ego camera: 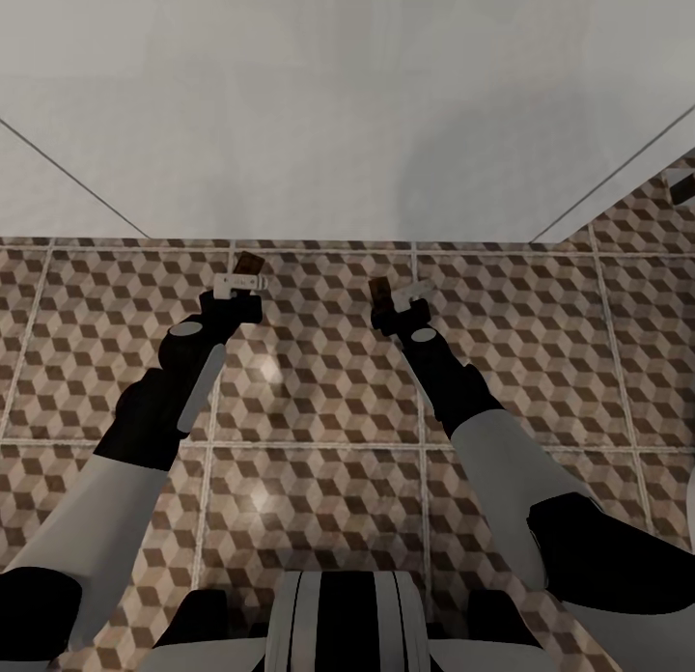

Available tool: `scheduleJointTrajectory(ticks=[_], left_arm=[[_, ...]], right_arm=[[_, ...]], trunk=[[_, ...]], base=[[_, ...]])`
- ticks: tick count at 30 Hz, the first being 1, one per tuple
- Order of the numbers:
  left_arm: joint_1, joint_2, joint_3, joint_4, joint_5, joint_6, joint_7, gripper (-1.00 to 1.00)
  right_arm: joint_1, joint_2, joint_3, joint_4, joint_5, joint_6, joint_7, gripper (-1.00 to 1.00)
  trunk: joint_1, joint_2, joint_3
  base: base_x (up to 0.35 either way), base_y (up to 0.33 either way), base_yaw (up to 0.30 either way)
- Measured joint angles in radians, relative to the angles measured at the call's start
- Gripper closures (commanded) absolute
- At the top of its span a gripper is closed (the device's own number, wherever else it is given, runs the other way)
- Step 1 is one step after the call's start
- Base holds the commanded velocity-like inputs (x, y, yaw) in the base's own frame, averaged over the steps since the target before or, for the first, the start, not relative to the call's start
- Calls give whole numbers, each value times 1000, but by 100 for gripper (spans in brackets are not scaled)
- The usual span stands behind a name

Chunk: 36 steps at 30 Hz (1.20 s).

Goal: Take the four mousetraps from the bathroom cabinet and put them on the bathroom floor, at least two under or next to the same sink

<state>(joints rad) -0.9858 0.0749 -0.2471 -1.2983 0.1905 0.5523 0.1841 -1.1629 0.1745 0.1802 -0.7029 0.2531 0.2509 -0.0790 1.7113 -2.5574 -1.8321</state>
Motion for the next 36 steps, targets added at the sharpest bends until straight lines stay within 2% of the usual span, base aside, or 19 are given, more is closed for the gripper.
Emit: scheduleJointTrajectory(ticks=[36], left_arm=[[3,1,0,-15,0,1,0,100]], right_arm=[[0,0,0,-17,0,0,0,100]], trunk=[[16,-8,0]], base=[[0,0,0]])
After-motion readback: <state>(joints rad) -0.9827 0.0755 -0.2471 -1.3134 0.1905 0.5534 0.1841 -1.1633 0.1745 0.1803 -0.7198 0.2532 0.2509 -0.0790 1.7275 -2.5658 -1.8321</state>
